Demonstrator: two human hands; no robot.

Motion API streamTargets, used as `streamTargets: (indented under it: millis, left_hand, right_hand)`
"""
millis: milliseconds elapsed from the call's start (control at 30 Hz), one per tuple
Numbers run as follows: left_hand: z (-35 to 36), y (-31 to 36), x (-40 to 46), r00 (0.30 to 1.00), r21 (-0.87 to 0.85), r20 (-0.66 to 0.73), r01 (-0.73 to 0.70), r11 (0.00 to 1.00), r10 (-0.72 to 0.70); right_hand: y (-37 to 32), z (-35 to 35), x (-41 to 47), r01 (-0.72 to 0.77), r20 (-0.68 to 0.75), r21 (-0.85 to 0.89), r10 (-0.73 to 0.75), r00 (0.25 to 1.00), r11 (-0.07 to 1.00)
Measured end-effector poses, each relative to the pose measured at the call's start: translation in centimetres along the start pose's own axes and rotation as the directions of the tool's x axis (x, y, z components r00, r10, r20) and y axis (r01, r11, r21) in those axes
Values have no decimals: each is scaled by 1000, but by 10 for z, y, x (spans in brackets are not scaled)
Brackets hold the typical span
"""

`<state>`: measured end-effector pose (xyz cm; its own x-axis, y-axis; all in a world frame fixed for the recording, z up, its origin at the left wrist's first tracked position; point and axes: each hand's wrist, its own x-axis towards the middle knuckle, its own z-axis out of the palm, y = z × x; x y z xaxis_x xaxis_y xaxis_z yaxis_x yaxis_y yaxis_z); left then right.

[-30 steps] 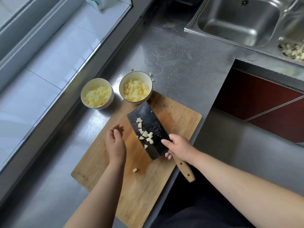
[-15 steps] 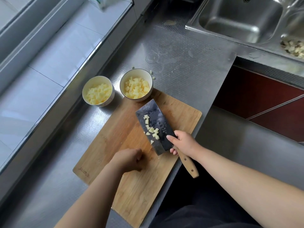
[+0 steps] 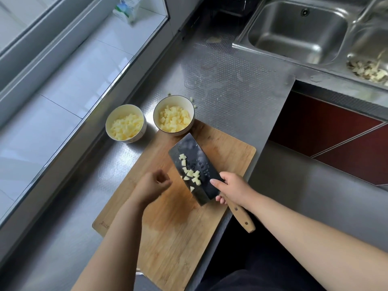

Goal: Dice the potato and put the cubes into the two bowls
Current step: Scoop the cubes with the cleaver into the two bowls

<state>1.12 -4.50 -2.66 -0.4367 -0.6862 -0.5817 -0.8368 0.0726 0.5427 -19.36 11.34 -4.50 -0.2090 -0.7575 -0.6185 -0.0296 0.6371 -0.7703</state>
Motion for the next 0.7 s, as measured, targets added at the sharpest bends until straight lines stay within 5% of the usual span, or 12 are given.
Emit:
streamTargets:
  millis: [100, 200, 500, 700]
  left_hand:
    - [-16, 17, 1, 939, -133, -341, -93, 987, 42]
    - [-25, 36, 6, 873, -131, -480, -171, 977, 88]
    - [-40, 79, 56, 840, -90, -516, -250, 964, 170]
    - [-54, 100, 103, 872, 29, -473, -128, 991, 126]
  right_hand:
    - [-5, 1, 0, 34, 4, 41, -34, 999, 999]
    - [-16, 1, 2, 42, -22, 101, -40, 999, 994]
    - [-80, -34, 46, 144, -94, 96, -135, 986, 985]
    - [-105, -56, 85, 142, -98, 64, -135, 986, 988]
